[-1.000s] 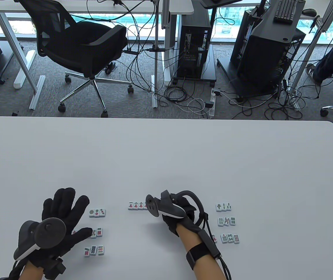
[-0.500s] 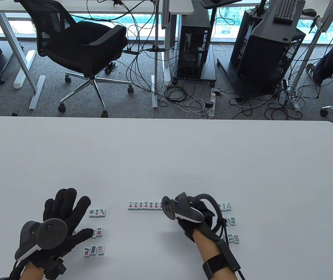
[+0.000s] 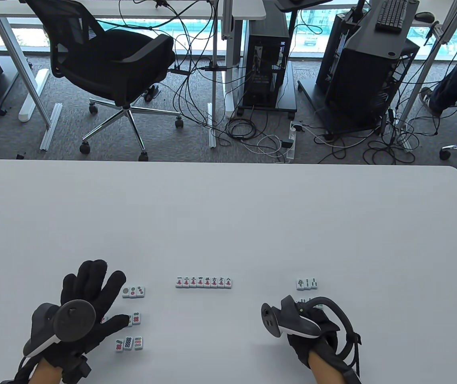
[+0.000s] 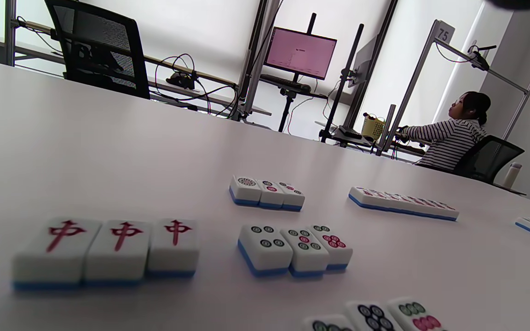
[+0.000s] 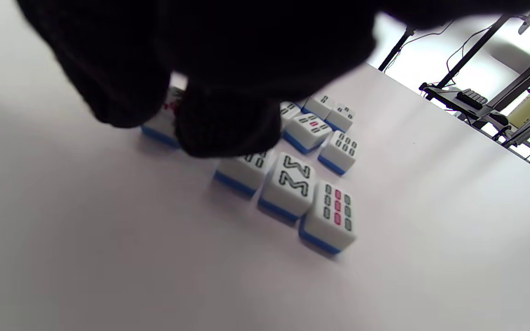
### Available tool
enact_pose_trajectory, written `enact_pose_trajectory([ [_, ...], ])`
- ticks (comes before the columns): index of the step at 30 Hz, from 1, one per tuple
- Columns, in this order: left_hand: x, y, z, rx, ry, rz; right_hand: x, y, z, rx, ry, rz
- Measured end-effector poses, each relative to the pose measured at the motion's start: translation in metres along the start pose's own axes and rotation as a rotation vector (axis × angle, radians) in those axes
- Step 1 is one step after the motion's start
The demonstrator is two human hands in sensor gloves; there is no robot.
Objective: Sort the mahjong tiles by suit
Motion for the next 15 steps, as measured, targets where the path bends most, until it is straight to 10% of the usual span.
enact_pose_trajectory([
  [15, 0.002, 0.001, 0.0, -0.005, 0.008, -0.012, -0.011, -0.009, 0.021, 0.038, -0.007, 0.087],
])
Point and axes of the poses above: the tracker on the back of each hand, its own x axis roughly to the little-finger side, its own z axis roughly from the wrist to the fingertips, y = z × x, the point moved 1 cm from there along z, roughly from the wrist to the fingertips, and after that the axes turned 7 degrees about z, right-handed, at the moved point
